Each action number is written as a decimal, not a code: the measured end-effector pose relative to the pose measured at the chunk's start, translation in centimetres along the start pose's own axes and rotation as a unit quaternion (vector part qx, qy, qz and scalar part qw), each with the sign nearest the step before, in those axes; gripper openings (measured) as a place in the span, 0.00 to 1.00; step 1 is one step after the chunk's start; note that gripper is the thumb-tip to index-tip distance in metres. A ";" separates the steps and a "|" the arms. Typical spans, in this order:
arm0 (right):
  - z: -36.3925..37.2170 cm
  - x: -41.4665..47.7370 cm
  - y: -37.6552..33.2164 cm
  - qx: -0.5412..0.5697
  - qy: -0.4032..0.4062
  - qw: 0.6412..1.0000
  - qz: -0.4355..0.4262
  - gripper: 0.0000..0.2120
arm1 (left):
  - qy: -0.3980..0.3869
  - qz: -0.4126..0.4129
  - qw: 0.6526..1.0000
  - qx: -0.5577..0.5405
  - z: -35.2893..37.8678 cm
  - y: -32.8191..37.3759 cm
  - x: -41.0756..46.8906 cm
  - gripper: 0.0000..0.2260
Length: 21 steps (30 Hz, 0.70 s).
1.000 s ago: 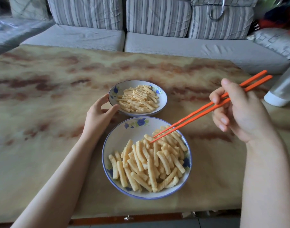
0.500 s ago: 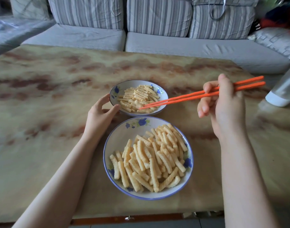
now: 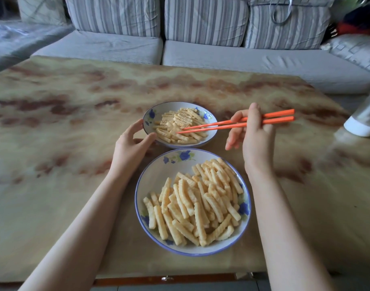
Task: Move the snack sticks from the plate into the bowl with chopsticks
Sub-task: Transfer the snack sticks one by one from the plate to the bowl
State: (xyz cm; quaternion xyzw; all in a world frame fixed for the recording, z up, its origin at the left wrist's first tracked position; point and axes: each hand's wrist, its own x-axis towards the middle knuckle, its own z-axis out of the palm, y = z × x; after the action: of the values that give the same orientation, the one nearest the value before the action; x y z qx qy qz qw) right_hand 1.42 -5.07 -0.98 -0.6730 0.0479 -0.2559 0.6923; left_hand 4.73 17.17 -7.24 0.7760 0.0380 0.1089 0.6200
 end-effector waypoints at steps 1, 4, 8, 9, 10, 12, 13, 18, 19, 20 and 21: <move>0.0 0.0 0.1 -0.005 -0.005 1.000 -0.002 0.23 | 0.000 0.000 1.000 0.000 0.0 0.0 0.0 0.20; -0.3 -0.1 -0.2 -0.007 -0.011 1.000 -0.004 0.23 | 0.002 0.000 1.000 0.000 0.0 0.0 0.0 0.20; -1.6 0.1 -1.9 0.024 -0.019 1.000 -0.004 0.23 | 0.002 0.003 1.000 -0.001 0.0 -0.1 0.0 0.20; -2.1 0.1 -2.5 0.034 -0.029 0.999 -0.004 0.22 | 0.002 0.004 1.000 0.001 0.0 -0.1 0.0 0.20; -2.5 0.0 -3.0 0.041 -0.043 0.998 -0.003 0.22 | 0.002 0.004 1.000 0.002 0.0 -0.1 0.1 0.20; -3.5 -0.1 -3.9 0.030 -0.076 0.997 0.003 0.22 | 0.001 0.004 1.000 0.004 -0.1 -0.1 0.1 0.20; -4.0 -0.3 -4.3 0.017 -0.095 0.995 0.006 0.23 | 0.000 0.005 1.000 0.005 -0.1 -0.1 0.1 0.20; -5.5 -0.9 -5.5 -0.043 -0.156 0.986 0.034 0.23 | -0.001 0.008 1.000 0.004 0.0 -0.1 0.1 0.19; -5.6 -1.0 -5.6 -0.050 -0.161 0.985 0.039 0.23 | -0.001 0.009 1.000 0.004 0.0 -0.1 0.1 0.19; -5.6 -1.0 -5.6 -0.052 -0.166 0.984 0.042 0.23 | -0.001 0.009 1.000 0.004 -0.1 -0.2 0.1 0.19; -5.5 -1.0 -5.6 -0.055 -0.170 0.983 0.045 0.22 | 0.000 0.009 1.000 0.006 -0.1 -0.2 0.1 0.19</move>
State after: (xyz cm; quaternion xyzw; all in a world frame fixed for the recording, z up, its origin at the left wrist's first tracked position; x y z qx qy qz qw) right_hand -3.38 -9.47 3.64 -0.7408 -0.0263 -0.1035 0.6631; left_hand 4.83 17.30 -7.39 0.7799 0.0313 0.1139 0.6146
